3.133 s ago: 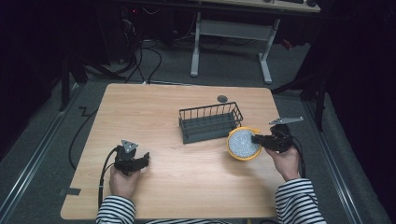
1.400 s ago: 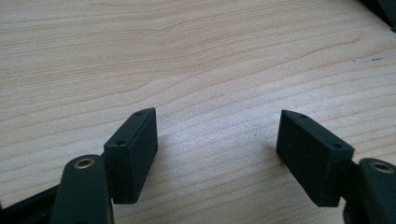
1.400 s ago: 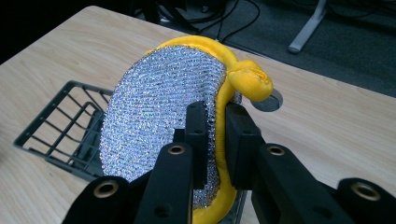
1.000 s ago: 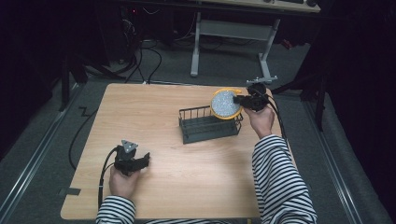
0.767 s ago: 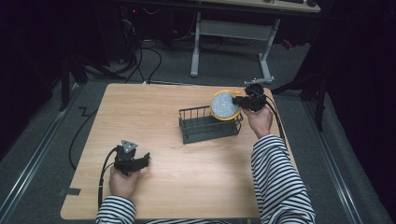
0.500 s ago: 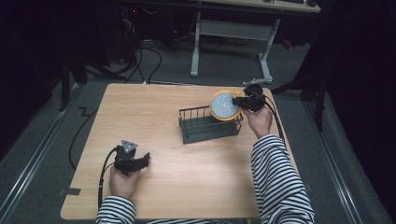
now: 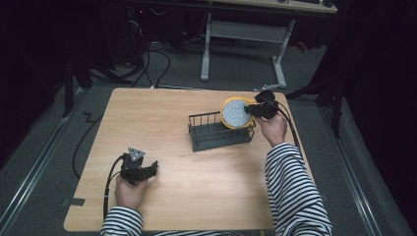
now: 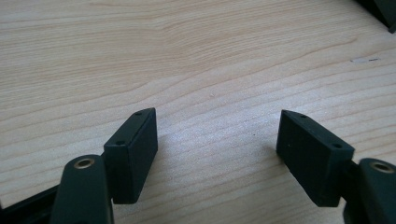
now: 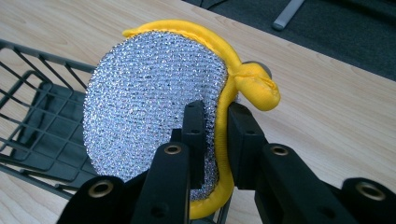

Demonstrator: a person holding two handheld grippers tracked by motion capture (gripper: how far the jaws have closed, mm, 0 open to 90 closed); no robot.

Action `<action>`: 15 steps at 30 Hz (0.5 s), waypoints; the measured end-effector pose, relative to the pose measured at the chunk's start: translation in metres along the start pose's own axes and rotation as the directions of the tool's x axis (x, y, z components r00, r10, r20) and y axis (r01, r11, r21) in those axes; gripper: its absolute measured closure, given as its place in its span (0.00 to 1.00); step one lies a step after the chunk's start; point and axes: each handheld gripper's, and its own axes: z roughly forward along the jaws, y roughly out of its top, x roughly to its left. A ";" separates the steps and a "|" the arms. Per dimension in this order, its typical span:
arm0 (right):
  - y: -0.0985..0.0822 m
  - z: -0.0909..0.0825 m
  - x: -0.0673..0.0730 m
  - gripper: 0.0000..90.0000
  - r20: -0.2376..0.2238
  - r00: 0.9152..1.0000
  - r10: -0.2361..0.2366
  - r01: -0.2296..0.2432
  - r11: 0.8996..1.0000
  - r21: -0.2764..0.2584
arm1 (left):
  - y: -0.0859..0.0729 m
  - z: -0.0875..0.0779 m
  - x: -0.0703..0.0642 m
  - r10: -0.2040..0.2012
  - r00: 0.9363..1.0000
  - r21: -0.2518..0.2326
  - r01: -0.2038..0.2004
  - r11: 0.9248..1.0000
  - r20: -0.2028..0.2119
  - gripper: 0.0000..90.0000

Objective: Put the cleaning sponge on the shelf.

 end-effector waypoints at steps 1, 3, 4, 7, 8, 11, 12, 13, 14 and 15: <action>0.000 0.000 0.000 0.88 0.001 1.000 -0.005 0.005 1.000 0.003 | 0.000 0.000 0.000 0.000 1.000 0.000 0.000 1.000 0.000 0.33; 0.000 0.000 0.001 0.88 0.003 1.000 -0.006 0.006 1.000 0.007 | 0.000 0.000 0.000 0.000 1.000 0.001 0.000 1.000 0.001 0.33; 0.000 0.000 0.001 0.88 0.003 1.000 -0.010 0.010 1.000 0.008 | 0.000 0.000 0.000 0.000 1.000 0.000 0.000 1.000 0.000 0.33; -0.001 0.002 0.003 0.88 0.003 1.000 -0.023 0.023 0.999 0.023 | 0.000 0.000 0.000 0.000 1.000 0.000 0.000 1.000 0.001 0.33; -0.001 0.002 0.003 0.88 0.003 1.000 -0.023 0.023 0.999 0.023 | 0.000 0.000 0.000 0.000 1.000 0.000 0.000 1.000 0.001 0.33; -0.002 0.003 0.003 0.88 -0.004 1.000 -0.020 0.021 0.999 0.032 | 0.000 0.000 0.000 -0.002 1.000 -0.001 0.002 1.000 0.001 0.33; -0.003 0.004 0.003 0.88 -0.005 1.000 -0.021 0.021 0.999 0.033 | 0.000 0.000 0.000 -0.001 1.000 0.000 0.001 1.000 0.001 0.33; -0.004 0.005 0.003 0.88 -0.003 1.000 -0.024 0.024 0.999 0.034 | 0.000 0.000 0.000 -0.002 1.000 -0.001 0.002 1.000 0.001 0.33; -0.005 0.005 0.003 0.88 -0.006 1.000 -0.021 0.021 0.999 0.042 | 0.000 0.000 0.000 -0.002 1.000 -0.001 0.002 1.000 0.001 0.33; -0.006 0.005 0.003 0.88 -0.005 1.000 -0.023 0.023 0.999 0.043 | 0.000 0.000 0.000 -0.002 1.000 -0.001 0.002 1.000 0.001 0.33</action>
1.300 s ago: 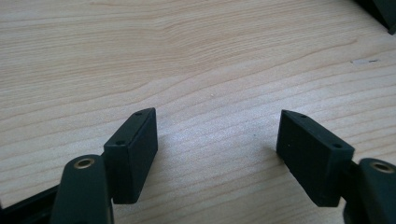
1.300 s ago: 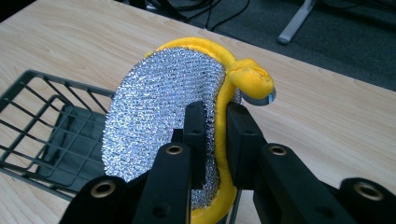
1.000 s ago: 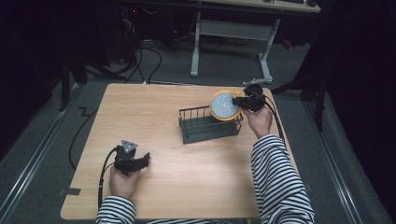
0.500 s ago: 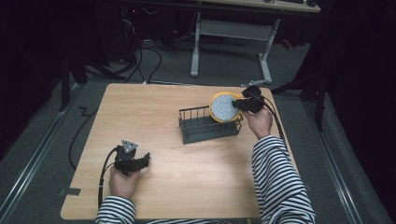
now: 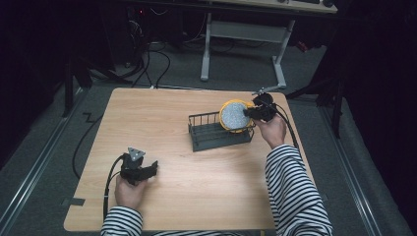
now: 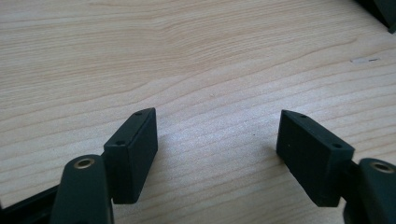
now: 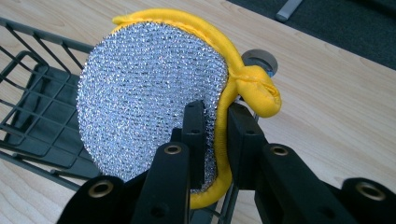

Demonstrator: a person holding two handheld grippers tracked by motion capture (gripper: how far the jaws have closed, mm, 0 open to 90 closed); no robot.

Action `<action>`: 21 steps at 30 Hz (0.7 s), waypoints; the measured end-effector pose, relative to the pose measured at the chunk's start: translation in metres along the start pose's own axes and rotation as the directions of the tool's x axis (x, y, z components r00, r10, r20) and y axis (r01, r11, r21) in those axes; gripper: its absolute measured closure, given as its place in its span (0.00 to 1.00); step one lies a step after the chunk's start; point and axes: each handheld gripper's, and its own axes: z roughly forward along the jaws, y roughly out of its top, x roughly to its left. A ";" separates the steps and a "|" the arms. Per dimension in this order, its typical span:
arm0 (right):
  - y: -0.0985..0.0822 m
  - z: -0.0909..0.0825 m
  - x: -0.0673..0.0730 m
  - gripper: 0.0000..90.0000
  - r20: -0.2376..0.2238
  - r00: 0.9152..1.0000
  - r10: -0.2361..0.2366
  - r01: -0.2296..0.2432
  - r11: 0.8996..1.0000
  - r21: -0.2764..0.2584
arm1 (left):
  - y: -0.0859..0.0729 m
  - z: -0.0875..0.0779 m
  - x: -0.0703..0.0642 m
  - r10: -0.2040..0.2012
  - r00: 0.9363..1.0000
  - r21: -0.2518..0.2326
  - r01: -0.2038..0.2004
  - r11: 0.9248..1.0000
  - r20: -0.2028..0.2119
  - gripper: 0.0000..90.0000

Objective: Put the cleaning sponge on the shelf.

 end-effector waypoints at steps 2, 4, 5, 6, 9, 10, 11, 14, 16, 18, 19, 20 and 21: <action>-0.002 0.001 0.000 0.88 -0.001 1.000 0.001 -0.001 1.000 0.011 | 0.000 0.000 0.000 0.002 1.000 0.001 -0.002 1.000 0.000 0.33; -0.003 0.002 0.000 0.88 -0.002 1.000 -0.001 0.001 1.000 0.020 | 0.000 0.000 0.000 0.002 1.000 0.002 -0.002 1.000 0.000 0.33; -0.004 0.003 0.000 0.88 -0.003 1.000 -0.004 0.004 1.000 0.022 | 0.000 0.000 0.000 0.003 1.000 0.002 -0.003 1.000 -0.001 0.33; -0.004 0.003 0.000 0.88 -0.003 1.000 -0.003 0.003 1.000 0.026 | 0.000 0.000 0.000 0.003 1.000 0.001 -0.003 1.000 -0.001 0.33; -0.006 0.005 0.001 0.88 0.002 1.000 -0.016 0.016 0.999 0.036 | 0.000 0.000 0.000 0.003 1.000 0.002 -0.003 1.000 -0.002 0.33; -0.006 0.005 0.001 0.88 0.000 1.000 -0.016 0.016 0.999 0.043 | 0.000 0.000 0.000 0.003 1.000 0.002 -0.003 1.000 -0.002 0.33; -0.007 0.006 0.001 0.88 0.000 1.000 -0.017 0.017 0.999 0.043 | 0.000 0.000 0.000 0.003 1.000 0.001 -0.003 1.000 -0.002 0.33; -0.007 0.006 0.001 0.88 -0.003 1.000 -0.013 0.013 0.999 0.044 | 0.000 0.000 0.000 0.003 1.000 0.001 -0.003 1.000 -0.002 0.33; -0.007 0.005 0.001 0.85 -0.003 1.000 -0.010 0.010 0.999 0.044 | 0.000 0.000 0.000 0.003 1.000 0.001 -0.003 1.000 -0.002 0.33; -0.007 0.004 0.001 0.78 -0.008 1.000 0.003 -0.002 0.999 0.041 | 0.000 0.000 0.000 0.003 1.000 0.001 -0.003 1.000 -0.002 0.33; -0.006 0.004 0.000 0.74 -0.016 1.000 0.013 -0.012 0.999 0.033 | 0.000 0.000 0.000 0.003 1.000 0.001 -0.003 1.000 -0.002 0.33; -0.005 0.002 0.001 0.67 -0.021 1.000 0.020 -0.019 0.999 0.033 | 0.000 0.000 0.000 0.003 1.000 0.002 -0.003 1.000 -0.002 0.33; -0.005 0.002 0.001 0.67 -0.021 1.000 0.020 -0.019 0.999 0.033 | 0.000 0.000 0.000 0.004 1.000 0.001 -0.004 1.000 -0.003 0.33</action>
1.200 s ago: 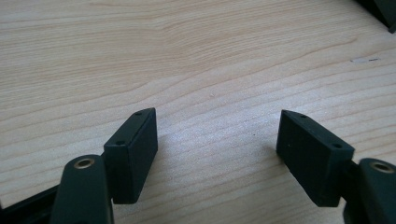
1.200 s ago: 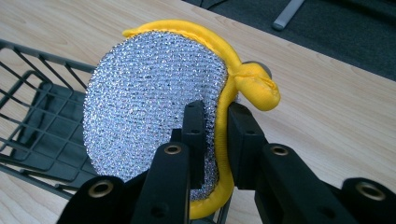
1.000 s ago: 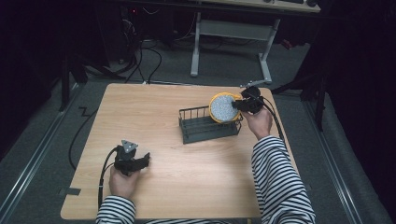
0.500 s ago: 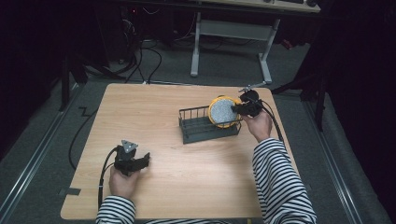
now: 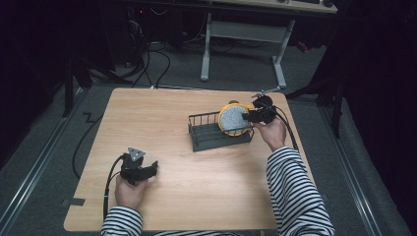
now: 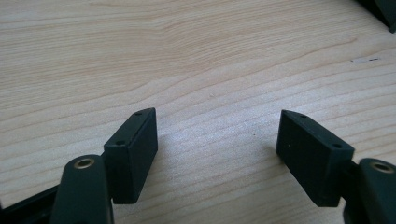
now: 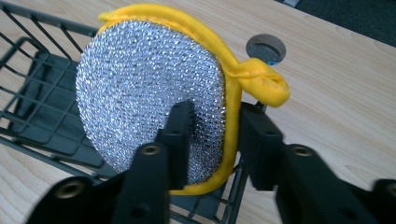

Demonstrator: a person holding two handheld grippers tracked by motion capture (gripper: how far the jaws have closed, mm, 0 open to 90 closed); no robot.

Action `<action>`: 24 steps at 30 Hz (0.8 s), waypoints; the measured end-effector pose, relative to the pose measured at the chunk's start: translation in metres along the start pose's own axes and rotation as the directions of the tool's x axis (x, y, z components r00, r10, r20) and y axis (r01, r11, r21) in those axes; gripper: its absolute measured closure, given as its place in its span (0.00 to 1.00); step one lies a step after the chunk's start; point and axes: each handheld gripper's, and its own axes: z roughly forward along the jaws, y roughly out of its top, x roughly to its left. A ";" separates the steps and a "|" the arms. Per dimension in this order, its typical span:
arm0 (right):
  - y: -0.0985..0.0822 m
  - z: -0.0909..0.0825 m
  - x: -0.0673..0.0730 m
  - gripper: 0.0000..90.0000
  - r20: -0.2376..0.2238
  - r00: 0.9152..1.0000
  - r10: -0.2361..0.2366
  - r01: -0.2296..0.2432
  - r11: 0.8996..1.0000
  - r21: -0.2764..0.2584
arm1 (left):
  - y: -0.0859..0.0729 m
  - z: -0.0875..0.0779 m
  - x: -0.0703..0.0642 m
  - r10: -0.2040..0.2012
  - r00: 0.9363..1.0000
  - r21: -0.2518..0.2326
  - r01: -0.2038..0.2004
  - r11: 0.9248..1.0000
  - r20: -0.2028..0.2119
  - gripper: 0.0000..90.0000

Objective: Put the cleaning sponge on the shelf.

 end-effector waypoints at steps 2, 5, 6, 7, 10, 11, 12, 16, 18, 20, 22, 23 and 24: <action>0.001 -0.001 0.002 0.63 0.006 1.000 -0.002 0.001 1.000 0.008 | 0.000 0.000 0.000 0.000 1.000 0.000 0.000 1.000 0.000 0.33; 0.000 -0.006 0.003 0.57 0.022 1.000 -0.009 0.010 1.000 -0.020 | 0.000 0.000 0.000 0.001 1.000 0.000 -0.001 1.000 0.000 0.33; 0.000 -0.006 0.003 0.57 0.022 1.000 -0.009 0.010 1.000 -0.020 | 0.000 0.000 0.000 0.001 1.000 0.000 -0.001 1.000 0.000 0.33; 0.000 -0.009 0.003 0.56 0.025 1.000 -0.006 0.007 1.000 -0.027 | 0.000 0.000 0.000 0.001 1.000 0.000 -0.001 1.000 0.000 0.33; -0.001 -0.014 0.001 0.54 0.027 1.000 0.004 -0.003 0.999 -0.042 | 0.000 0.000 0.000 0.002 1.000 0.001 -0.002 1.000 -0.002 0.33; -0.003 -0.020 0.000 0.53 0.040 0.999 0.013 -0.011 0.998 -0.058 | 0.000 0.000 0.000 0.003 1.000 0.001 -0.003 1.000 -0.002 0.33; -0.003 -0.020 0.000 0.53 0.040 0.999 0.013 -0.011 0.998 -0.058 | 0.000 0.000 0.000 0.002 1.000 0.000 -0.002 1.000 -0.002 0.33; -0.009 -0.032 -0.003 0.52 0.054 0.998 0.032 -0.027 0.995 -0.100 | 0.000 0.000 -0.001 0.003 1.000 0.000 -0.003 1.000 -0.004 0.33; -0.014 -0.038 -0.005 0.52 0.053 0.997 0.047 -0.041 0.993 -0.114 | 0.000 0.000 -0.001 0.003 1.000 0.000 -0.003 1.000 -0.004 0.33; -0.019 -0.044 -0.007 0.52 0.050 0.997 0.066 -0.059 0.991 -0.122 | 0.000 0.000 -0.001 0.003 1.000 0.000 -0.003 1.000 -0.004 0.33; -0.026 -0.050 -0.008 0.52 0.052 0.996 0.071 -0.064 0.989 -0.130 | 0.000 0.000 -0.001 0.004 1.000 0.001 -0.004 1.000 -0.004 0.33; -0.029 -0.053 -0.008 0.52 0.050 0.996 0.072 -0.065 0.988 -0.137 | 0.000 0.000 -0.001 0.004 1.000 0.001 -0.004 1.000 -0.004 0.33; -0.033 -0.056 -0.007 0.52 0.051 0.996 0.075 -0.067 0.988 -0.139 | 0.000 0.000 -0.001 0.005 1.000 0.001 -0.005 1.000 -0.004 0.33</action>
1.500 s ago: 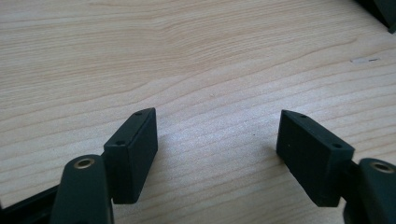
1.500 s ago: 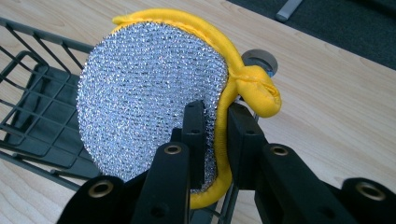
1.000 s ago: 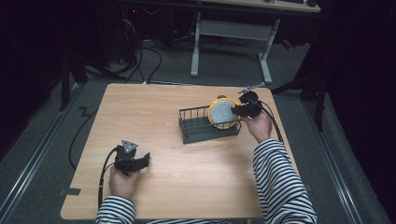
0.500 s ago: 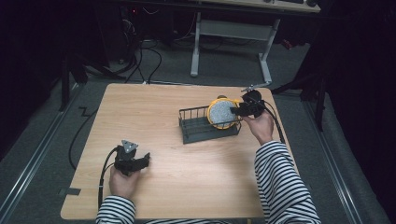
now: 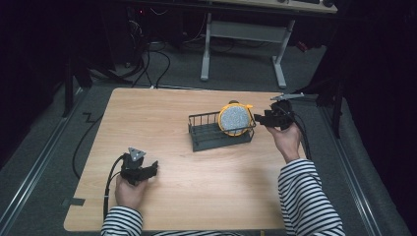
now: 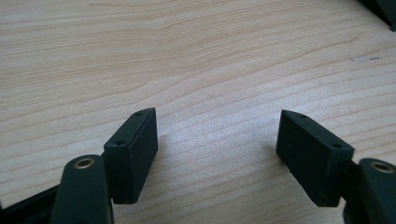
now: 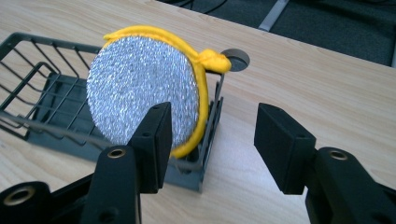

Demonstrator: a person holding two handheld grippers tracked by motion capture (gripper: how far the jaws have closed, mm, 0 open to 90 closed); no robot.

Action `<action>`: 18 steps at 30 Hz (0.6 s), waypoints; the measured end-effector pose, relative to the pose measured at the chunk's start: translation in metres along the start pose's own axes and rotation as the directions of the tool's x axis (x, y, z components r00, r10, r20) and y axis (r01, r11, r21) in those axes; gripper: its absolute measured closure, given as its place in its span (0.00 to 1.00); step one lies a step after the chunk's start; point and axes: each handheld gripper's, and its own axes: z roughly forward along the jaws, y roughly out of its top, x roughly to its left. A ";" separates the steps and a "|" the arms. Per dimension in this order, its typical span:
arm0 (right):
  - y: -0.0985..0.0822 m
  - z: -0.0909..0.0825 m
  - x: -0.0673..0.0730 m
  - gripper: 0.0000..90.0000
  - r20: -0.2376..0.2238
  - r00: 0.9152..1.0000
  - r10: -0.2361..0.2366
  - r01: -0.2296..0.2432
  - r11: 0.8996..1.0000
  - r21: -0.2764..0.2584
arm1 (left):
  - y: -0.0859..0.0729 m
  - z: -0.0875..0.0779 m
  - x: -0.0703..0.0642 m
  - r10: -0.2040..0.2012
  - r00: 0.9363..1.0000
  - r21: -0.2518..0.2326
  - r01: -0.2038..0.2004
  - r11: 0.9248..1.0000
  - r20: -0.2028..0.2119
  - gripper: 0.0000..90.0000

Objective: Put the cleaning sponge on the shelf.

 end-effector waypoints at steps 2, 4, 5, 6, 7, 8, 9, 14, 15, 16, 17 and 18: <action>-0.008 -0.007 0.000 0.52 -0.002 1.000 0.005 -0.005 1.000 -0.006 | 0.000 0.000 0.000 0.000 1.000 0.001 0.000 1.000 0.000 0.33; -0.018 -0.015 0.000 0.52 -0.006 1.000 0.012 -0.012 1.000 -0.008 | 0.000 0.000 0.000 0.000 1.000 0.000 0.000 1.000 0.000 0.33; -0.021 -0.017 0.000 0.52 -0.005 1.000 0.011 -0.011 1.000 -0.018 | 0.000 0.000 0.000 0.000 1.000 0.000 0.000 1.000 0.000 0.33; -0.027 -0.021 0.000 0.52 -0.007 1.000 0.015 -0.015 1.000 -0.023 | 0.000 0.000 0.000 0.000 1.000 0.000 0.000 1.000 -0.001 0.33; -0.036 -0.027 -0.001 0.52 -0.014 1.000 0.027 -0.027 0.999 -0.031 | 0.000 0.000 0.000 0.000 1.000 0.000 0.000 1.000 -0.002 0.33; -0.036 -0.027 -0.001 0.52 -0.014 1.000 0.027 -0.027 0.999 -0.031 | 0.000 0.000 0.000 0.000 1.000 0.000 0.000 1.000 -0.002 0.33; -0.040 -0.030 -0.001 0.52 -0.023 0.999 0.039 -0.040 0.999 -0.035 | 0.000 0.000 0.000 0.000 1.000 -0.001 0.000 1.000 -0.002 0.33; -0.057 -0.044 -0.001 0.51 -0.024 0.998 0.052 -0.053 0.998 -0.045 | 0.000 0.000 0.000 0.000 1.000 -0.001 0.000 1.000 -0.002 0.33; -0.060 -0.045 -0.001 0.52 -0.026 0.998 0.052 -0.054 0.997 -0.052 | 0.000 0.000 0.000 0.000 1.000 -0.001 0.000 1.000 -0.002 0.33; -0.064 -0.047 0.000 0.51 -0.028 0.998 0.057 -0.059 0.996 -0.062 | 0.000 0.000 0.000 0.000 1.000 -0.001 0.000 1.000 -0.002 0.33; -0.067 -0.048 0.000 0.51 -0.028 0.998 0.059 -0.061 0.997 -0.056 | 0.000 0.000 0.000 0.000 1.000 -0.001 0.000 1.000 -0.002 0.33; -0.072 -0.049 0.001 0.51 -0.021 0.998 0.058 -0.059 0.997 -0.050 | 0.000 0.000 0.000 0.000 1.000 -0.001 0.000 1.000 -0.002 0.33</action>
